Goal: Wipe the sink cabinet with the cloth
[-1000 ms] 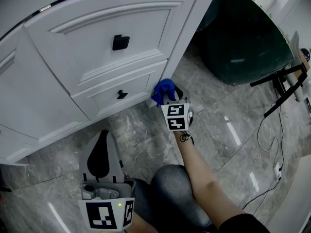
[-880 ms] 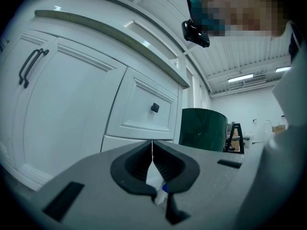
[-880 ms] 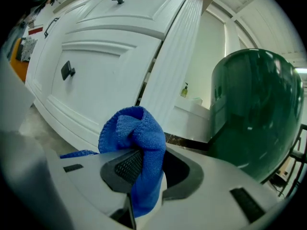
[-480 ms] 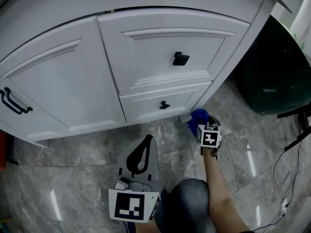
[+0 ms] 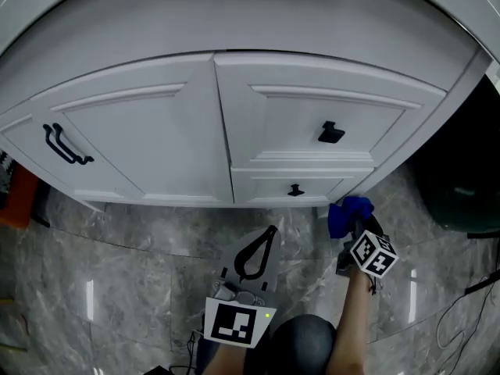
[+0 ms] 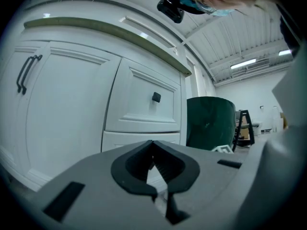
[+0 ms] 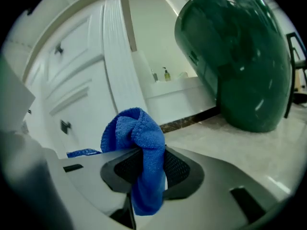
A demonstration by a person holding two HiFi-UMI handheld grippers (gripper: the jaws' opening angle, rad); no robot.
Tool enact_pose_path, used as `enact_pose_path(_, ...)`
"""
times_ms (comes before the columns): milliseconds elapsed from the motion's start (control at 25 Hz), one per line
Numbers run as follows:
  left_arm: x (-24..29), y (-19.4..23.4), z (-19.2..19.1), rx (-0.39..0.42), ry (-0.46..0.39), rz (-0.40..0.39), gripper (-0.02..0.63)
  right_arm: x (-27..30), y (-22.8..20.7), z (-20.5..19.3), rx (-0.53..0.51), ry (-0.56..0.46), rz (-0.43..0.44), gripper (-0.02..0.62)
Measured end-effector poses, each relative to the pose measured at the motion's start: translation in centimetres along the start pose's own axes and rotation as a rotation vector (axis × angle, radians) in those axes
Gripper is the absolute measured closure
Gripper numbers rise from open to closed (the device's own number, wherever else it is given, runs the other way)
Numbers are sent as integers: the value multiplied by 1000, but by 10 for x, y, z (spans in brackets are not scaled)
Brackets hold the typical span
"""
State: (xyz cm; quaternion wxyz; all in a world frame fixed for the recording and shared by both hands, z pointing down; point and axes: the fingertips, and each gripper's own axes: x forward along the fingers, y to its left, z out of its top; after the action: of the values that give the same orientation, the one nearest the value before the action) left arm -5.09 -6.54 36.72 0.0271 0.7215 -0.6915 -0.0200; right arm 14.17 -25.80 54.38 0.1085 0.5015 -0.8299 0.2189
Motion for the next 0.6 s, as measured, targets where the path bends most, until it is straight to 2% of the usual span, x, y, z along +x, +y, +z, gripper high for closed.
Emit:
enact_pose_path(80,17,-8,-3,66,29,1,606,-21,20,23,-7,-56,108,480)
enact_pose_path(160,32,-23,-5,110,113,-9,606,-51,44,43,-65,-67,194,480)
enact_pose_path(280,38,-58,16,47,163,-81,606,-111,77,82,-159,-62,297,480)
enact_pose_path(360,24,-78,39,35,180,-143,606,-156,97,112,-210,-42,346,480)
enact_pose_path(480,-12,-90,76,0,231,-124,606,-219,131,150,-303,9,428,480)
enact_pose_path(600,-51,-94,132,-56,278,-123,606,-274,164,181,-350,86,478,480)
